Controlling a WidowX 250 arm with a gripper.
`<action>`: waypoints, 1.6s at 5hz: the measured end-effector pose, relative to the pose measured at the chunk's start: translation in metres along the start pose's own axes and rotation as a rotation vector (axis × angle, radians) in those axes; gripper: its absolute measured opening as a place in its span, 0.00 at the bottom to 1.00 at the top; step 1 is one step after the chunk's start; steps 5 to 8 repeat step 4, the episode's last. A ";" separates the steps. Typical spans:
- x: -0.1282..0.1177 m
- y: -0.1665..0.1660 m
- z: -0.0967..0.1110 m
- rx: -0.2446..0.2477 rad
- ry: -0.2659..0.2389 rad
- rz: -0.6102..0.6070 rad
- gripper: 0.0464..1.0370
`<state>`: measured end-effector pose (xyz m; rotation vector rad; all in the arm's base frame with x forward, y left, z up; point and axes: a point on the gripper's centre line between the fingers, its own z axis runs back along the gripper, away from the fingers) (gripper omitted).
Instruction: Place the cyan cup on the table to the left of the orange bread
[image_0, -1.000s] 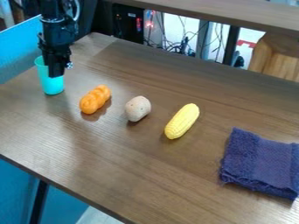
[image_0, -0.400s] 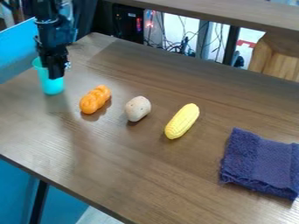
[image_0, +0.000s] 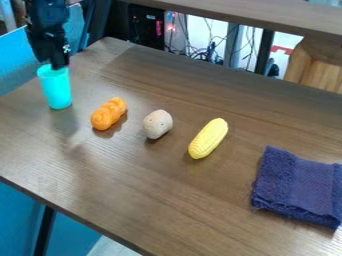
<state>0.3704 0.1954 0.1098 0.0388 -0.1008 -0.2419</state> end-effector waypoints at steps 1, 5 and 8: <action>-0.015 -0.004 0.009 0.014 -0.010 0.003 0.97; -0.086 -0.027 0.044 0.022 0.161 0.178 0.97; -0.086 -0.027 0.044 0.022 0.161 0.178 0.97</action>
